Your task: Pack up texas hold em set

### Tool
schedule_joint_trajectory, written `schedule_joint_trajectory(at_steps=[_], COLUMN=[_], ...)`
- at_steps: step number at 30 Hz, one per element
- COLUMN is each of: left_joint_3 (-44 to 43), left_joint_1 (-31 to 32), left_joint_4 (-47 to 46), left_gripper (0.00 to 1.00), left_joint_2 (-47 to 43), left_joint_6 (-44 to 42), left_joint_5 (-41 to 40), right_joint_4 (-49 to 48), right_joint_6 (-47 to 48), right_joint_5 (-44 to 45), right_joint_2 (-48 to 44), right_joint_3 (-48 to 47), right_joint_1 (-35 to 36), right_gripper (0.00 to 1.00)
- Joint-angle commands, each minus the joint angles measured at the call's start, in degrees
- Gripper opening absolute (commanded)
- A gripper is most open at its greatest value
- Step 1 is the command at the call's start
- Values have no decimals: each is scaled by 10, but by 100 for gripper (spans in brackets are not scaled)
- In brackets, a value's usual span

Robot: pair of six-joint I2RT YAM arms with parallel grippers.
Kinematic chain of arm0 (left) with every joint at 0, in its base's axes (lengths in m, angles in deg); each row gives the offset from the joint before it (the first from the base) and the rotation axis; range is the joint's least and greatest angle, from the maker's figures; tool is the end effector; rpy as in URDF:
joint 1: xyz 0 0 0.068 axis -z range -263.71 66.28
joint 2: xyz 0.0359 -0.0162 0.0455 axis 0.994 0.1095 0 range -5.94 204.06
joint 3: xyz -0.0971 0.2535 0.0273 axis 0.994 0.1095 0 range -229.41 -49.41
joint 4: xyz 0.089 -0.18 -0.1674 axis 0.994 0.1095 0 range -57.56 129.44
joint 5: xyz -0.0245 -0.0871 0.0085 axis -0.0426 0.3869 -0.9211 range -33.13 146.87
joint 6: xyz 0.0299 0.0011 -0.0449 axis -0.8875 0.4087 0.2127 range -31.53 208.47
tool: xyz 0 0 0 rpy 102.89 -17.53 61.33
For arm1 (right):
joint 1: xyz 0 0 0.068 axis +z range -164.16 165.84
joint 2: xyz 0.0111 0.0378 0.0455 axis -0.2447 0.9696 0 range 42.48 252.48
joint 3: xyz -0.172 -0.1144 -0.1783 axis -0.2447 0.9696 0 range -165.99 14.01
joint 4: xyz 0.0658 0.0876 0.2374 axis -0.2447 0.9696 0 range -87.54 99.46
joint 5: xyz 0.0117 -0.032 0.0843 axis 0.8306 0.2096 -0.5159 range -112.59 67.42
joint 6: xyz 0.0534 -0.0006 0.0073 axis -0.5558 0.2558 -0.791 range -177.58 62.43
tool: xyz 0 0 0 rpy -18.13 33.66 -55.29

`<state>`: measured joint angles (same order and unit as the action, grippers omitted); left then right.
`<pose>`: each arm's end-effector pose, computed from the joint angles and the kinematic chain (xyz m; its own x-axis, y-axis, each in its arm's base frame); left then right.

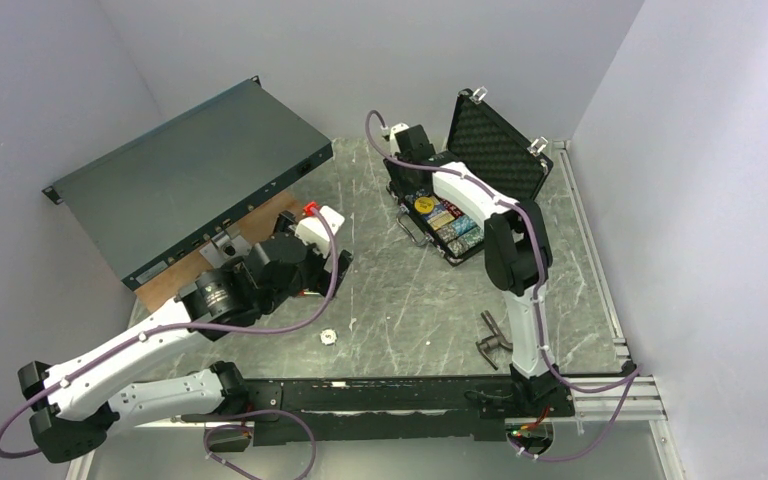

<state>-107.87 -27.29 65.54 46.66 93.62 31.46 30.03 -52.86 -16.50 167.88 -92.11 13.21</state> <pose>0.1187 -0.1512 0.3593 -0.3007 0.3063 -0.9032 0.5166 0.8483 0.1157 0.4448 0.2261 0.2246 -0.6134 -0.4097 -0.6752 -0.4448 0.8857 -0.1333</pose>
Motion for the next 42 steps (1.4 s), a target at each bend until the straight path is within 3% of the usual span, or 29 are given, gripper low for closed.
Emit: schedule_joint_trajectory(at_steps=[1, 8, 17, 25, 36, 42], left_joint_3=[-1, 29, 185, 218, 193, 178], left_joint_1=[-2, -1, 9, 26, 31, 25], left_joint_4=[-22, -25, -19, 2, -2, 1], left_gripper=[99, 99, 95, 97, 76, 73], left_joint_2=[8, 48, 76, 140, 222, 247], left_joint_6=[5, 78, 265, 351, 341, 324], left_joint_5=[-2, 61, 146, 130, 107, 98], right_joint_4=[0, -92, -117, -139, -155, -154], right_joint_6=[-85, -177, -235, -256, -269, -267], right_joint_5=[0, -66, -127, -166, -181, -181], right_joint_2=[-104, -335, -561, -607, -616, -607], right_joint_3=[48, 333, 543, 573, 607, 605], right_joint_1=[4, 4, 4, 5, 5, 3], right_gripper=[45, 63, 71, 73, 74, 74])
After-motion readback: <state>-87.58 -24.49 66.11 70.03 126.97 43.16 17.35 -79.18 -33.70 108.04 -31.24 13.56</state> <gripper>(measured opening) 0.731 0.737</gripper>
